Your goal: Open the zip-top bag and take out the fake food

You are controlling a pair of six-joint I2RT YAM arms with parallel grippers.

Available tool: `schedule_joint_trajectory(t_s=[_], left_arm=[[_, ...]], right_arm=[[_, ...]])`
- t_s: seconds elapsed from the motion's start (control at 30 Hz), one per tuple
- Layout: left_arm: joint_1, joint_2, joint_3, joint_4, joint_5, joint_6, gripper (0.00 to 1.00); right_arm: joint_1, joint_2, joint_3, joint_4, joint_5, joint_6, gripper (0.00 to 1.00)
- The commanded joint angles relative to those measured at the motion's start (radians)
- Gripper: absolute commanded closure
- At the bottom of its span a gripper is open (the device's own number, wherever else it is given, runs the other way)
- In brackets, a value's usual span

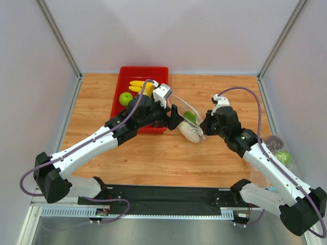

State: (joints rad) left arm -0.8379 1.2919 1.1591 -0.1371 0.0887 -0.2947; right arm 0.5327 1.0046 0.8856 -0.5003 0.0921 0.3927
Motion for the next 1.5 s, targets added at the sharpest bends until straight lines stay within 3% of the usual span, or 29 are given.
schedule_joint_trajectory(t_s=[0.0, 0.3, 0.73, 1.27, 1.47], left_arm=[[-0.001, 0.047, 0.002, 0.097, -0.004, -0.052, 0.14], [-0.001, 0.159, 0.036, 0.172, -0.003, -0.083, 0.26], [-0.003, 0.424, 0.181, 0.059, -0.021, -0.020, 0.33], [-0.006, 0.656, 0.306, -0.134, 0.037, 0.005, 0.15], [-0.007, 0.704, 0.304, -0.086, 0.040, -0.023, 0.11]], right_arm=[[0.019, -0.044, -0.025, 0.074, -0.063, 0.043, 1.00], [0.032, -0.081, -0.056, 0.071, -0.078, 0.064, 1.00], [0.033, -0.132, -0.073, 0.086, -0.140, 0.090, 1.00], [0.032, -0.110, -0.158, 0.140, -0.143, 0.107, 1.00], [0.032, -0.107, -0.177, 0.164, -0.167, 0.101, 1.00]])
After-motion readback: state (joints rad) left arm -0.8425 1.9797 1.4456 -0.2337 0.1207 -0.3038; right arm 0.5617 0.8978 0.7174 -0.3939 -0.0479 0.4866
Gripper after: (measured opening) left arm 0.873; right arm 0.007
